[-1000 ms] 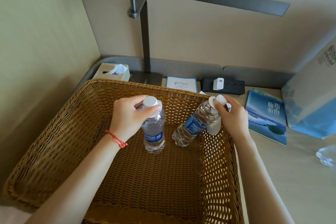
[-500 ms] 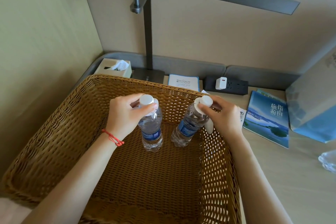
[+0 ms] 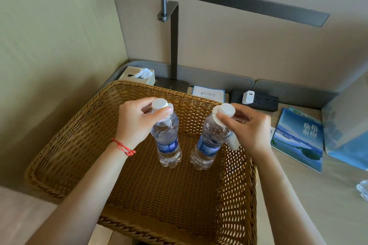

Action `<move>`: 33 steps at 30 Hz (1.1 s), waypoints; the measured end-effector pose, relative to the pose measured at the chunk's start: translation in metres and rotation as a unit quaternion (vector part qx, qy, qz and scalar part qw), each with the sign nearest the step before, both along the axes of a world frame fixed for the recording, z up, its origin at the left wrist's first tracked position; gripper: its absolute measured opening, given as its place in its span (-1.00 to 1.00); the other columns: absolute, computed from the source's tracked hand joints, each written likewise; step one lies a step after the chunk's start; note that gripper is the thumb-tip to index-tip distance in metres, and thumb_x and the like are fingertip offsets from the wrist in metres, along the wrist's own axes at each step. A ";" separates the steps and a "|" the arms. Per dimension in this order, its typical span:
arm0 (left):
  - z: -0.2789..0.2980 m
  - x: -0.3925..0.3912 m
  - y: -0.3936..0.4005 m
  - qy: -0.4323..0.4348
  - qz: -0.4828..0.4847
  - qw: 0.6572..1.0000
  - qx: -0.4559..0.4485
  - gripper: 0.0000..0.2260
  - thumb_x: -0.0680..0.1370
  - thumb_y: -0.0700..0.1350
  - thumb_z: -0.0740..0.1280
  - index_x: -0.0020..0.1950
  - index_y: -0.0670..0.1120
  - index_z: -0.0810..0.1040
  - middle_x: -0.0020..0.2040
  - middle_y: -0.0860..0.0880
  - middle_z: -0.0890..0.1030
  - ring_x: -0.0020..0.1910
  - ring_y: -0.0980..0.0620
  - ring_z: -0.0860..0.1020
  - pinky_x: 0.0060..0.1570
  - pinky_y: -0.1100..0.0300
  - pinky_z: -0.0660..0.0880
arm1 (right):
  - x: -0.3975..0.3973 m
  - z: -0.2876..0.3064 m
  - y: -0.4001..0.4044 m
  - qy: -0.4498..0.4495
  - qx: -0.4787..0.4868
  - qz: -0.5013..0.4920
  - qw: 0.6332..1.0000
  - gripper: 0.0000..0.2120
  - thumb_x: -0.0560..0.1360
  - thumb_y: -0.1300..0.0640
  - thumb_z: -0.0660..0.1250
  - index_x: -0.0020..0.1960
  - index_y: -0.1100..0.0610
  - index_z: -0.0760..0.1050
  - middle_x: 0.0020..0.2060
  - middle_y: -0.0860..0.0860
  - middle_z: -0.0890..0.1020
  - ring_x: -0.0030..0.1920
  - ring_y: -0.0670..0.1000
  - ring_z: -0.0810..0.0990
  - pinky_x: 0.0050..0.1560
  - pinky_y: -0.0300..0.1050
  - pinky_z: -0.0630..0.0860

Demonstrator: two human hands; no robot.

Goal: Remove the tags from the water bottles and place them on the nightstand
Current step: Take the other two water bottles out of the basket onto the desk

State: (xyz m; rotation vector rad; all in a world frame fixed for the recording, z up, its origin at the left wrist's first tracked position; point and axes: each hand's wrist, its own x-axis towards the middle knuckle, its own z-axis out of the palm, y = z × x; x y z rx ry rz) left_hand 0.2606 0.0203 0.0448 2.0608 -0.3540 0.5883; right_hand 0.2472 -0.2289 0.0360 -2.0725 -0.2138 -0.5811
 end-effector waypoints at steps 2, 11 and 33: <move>0.005 -0.006 -0.002 0.008 0.005 1.000 -0.015 -0.75 0.39 0.03 0.44 -0.12 -0.14 0.66 -0.27 -0.05 0.68 -0.25 0.11 0.61 -0.33 0.19 0.53 | -0.006 0.010 0.000 -0.017 0.013 0.000 1.000 -0.72 0.34 0.12 0.47 0.03 0.01 0.54 -0.13 -0.21 0.59 -0.16 -0.30 0.59 -0.15 -0.45 0.51; 0.026 -0.034 -0.003 0.002 -0.006 0.996 -0.086 -0.75 0.37 0.09 0.42 -0.17 -0.09 0.66 -0.29 -0.01 0.68 -0.29 0.10 0.61 -0.32 0.18 0.53 | -0.029 0.032 0.010 -0.054 0.052 0.008 0.997 -0.77 0.31 0.05 0.47 -0.04 0.00 0.57 -0.19 -0.28 0.58 -0.17 -0.34 0.59 -0.15 -0.41 0.54; 0.098 -0.132 0.063 -0.010 -0.193 0.958 -0.212 -0.87 0.35 0.02 0.46 -0.18 0.00 0.67 -0.35 0.12 0.67 -0.33 0.14 0.59 -0.32 0.23 0.49 | -0.196 0.112 0.087 -0.188 0.104 -0.117 0.970 -0.80 0.30 0.05 0.51 -0.26 -0.26 0.60 -0.32 -0.38 0.63 -0.29 -0.27 0.62 -0.33 -0.44 0.49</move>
